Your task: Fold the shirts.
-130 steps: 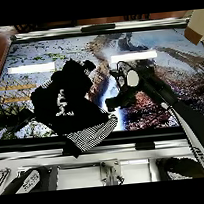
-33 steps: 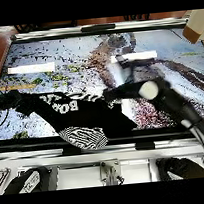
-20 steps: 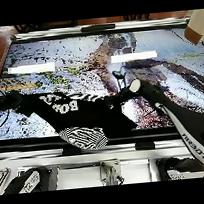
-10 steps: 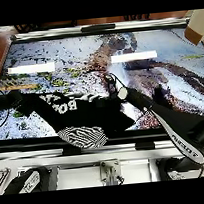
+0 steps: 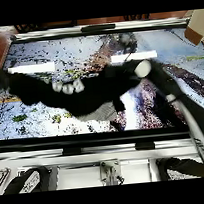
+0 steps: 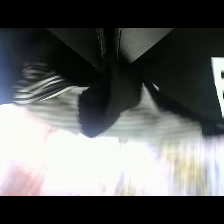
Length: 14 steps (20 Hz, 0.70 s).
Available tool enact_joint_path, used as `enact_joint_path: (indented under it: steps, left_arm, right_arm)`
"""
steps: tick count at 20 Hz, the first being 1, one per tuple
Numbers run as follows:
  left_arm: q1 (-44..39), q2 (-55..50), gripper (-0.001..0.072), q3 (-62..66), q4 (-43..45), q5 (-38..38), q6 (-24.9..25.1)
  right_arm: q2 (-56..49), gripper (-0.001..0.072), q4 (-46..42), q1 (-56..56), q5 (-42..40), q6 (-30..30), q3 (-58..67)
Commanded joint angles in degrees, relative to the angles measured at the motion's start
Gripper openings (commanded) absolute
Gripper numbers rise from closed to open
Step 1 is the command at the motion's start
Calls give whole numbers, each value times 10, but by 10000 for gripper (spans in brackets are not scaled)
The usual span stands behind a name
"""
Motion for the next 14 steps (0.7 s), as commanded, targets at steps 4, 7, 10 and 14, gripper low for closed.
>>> enact_joint_path:
  steps: [4, 7, 10, 14]
  left_arm:
    - [-77, 0, 52, 189, -233, 184, 144]
    - [-77, 0, 51, 211, -181, 81, 152]
    - [-77, -13, 50, 159, -20, -67, 66]
    - [-77, -15, 50, -26, 138, -142, 7]
  right_arm:
    - [179, 68, -54, -120, -55, -14, 123]
    - [255, 68, -191, -137, 180, 38, 110]
    - [316, 68, -197, -122, 355, 87, -38]
    - [374, 69, -19, 0, 230, 116, -354]
